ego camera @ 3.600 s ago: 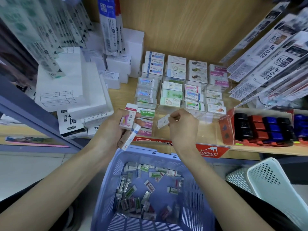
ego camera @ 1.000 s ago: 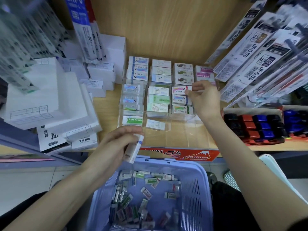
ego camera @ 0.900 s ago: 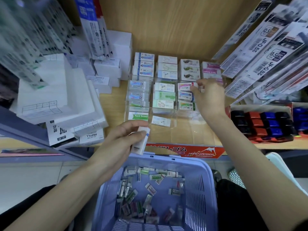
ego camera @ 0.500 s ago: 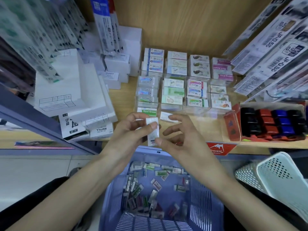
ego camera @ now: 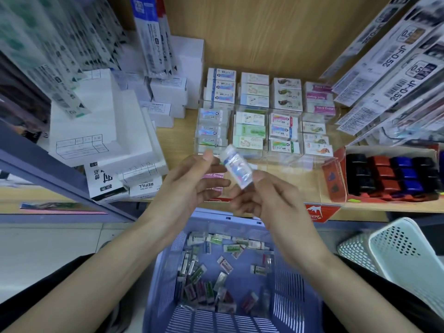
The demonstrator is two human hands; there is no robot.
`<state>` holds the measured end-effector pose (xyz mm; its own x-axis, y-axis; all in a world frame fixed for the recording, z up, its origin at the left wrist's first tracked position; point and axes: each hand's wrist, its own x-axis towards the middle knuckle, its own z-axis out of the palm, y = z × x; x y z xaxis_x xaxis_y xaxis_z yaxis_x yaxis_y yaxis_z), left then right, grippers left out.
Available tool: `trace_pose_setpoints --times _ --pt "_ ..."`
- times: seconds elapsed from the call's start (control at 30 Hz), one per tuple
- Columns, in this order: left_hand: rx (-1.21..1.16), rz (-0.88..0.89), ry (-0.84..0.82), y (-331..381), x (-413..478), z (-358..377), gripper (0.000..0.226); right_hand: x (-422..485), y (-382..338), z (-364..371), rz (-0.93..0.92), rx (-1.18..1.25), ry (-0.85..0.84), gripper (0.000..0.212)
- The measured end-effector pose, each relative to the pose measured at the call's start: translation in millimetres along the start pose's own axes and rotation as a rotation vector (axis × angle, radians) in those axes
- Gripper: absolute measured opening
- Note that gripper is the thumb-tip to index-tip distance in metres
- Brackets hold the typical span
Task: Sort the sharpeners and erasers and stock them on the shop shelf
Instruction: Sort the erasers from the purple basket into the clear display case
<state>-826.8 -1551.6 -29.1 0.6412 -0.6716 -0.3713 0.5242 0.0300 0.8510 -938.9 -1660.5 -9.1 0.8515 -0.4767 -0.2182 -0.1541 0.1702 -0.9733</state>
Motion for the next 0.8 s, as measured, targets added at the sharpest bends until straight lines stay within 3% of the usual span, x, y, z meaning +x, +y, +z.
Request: trace_pose_setpoints --times 0.07,0.17,0.33,0.43,0.5,0.57,0.67,0.8 --pt "0.066 0.022 -0.022 -1 -2 -1 0.039 3 -5 -3 0.085 0.213 -0.016 0.037" --pt "0.189 0.046 -0.054 -3 -3 -2 0.038 5 -4 -2 0.118 0.268 -0.054 0.035" --pt "0.169 0.04 -0.008 0 -3 -1 0.027 4 1 -5 0.109 0.078 -0.101 0.024" --pt "0.157 0.019 0.001 0 -3 1 0.027 2 3 -6 0.052 -0.285 -0.135 0.014" --pt "0.188 0.012 0.002 -1 -3 2 0.018 2 3 -8 -0.006 -0.474 -0.072 0.005" --pt "0.233 0.001 -0.015 -2 -3 2 0.019 4 0 -12 -0.036 -0.399 -0.021 0.014" --pt "0.262 -0.004 -0.097 -2 -4 2 0.028 9 -5 -21 -0.036 -0.249 -0.108 0.033" --pt "0.254 0.029 -0.053 -2 -3 2 0.036 9 -5 -25 -0.109 -0.425 -0.183 0.031"
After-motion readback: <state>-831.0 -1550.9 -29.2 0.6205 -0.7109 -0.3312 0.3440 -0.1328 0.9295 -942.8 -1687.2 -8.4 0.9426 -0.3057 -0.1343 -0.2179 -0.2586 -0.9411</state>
